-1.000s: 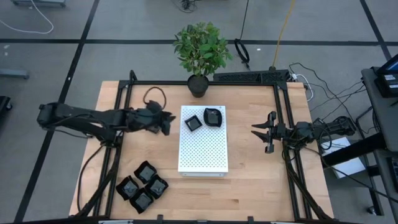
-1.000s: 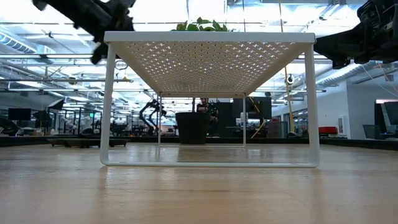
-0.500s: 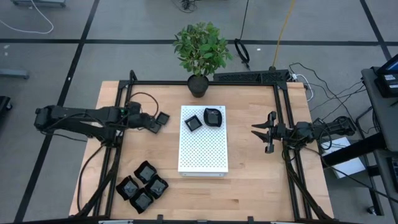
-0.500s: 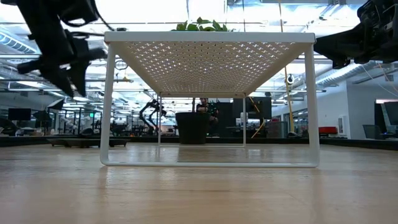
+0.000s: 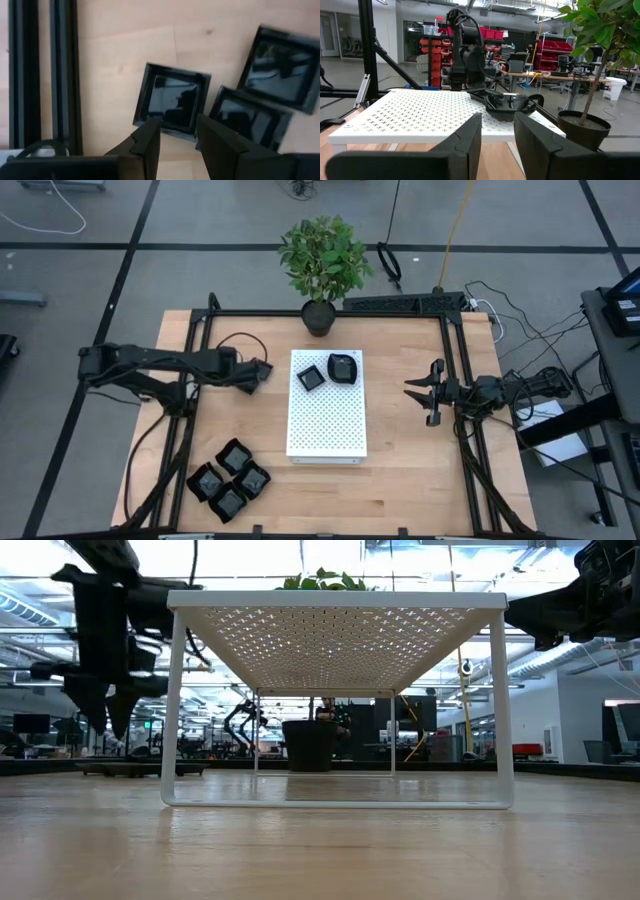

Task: Pick & Place Mini shaped plates
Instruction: Stack the black square plate on top of the the black square plate on the shelf

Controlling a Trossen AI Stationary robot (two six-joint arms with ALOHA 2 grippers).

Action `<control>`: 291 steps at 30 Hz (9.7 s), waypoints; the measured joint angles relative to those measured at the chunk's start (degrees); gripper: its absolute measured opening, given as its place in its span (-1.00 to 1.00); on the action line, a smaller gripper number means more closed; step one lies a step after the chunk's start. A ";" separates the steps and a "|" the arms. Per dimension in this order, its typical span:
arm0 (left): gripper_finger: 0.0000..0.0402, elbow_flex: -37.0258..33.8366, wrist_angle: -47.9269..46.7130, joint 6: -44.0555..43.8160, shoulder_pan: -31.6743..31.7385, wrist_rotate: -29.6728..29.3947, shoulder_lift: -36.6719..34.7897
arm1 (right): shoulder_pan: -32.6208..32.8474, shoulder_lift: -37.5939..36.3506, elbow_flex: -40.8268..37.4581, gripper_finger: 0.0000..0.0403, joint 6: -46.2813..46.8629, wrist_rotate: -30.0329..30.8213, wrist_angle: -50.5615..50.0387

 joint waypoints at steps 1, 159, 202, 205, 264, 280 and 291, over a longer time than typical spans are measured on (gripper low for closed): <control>-0.35 0.00 0.15 0.54 0.30 0.87 0.79 | 0.01 0.00 0.01 -0.49 -0.01 0.00 0.00; -0.99 22.08 33.62 51.00 -0.85 17.81 -2.18 | -0.01 -0.02 0.00 -0.49 -0.01 0.00 0.01; -0.99 35.11 15.81 54.45 -2.10 23.40 11.91 | 0.02 -0.02 -0.01 -0.49 0.00 0.00 0.00; -0.98 34.50 15.85 53.64 -2.10 23.33 12.15 | 0.01 -0.01 0.01 -0.49 -0.01 0.00 0.00; -0.54 33.75 25.04 64.16 -3.98 4.79 18.25 | 0.01 -0.02 0.01 -0.49 0.00 0.00 0.00; -0.54 33.75 26.16 63.52 -4.17 8.41 17.51 | 0.01 -0.01 0.00 -0.49 0.00 0.00 0.00; -0.54 33.75 27.00 64.13 -4.57 9.73 17.64 | -0.01 0.00 -0.01 -0.49 -0.02 0.00 0.00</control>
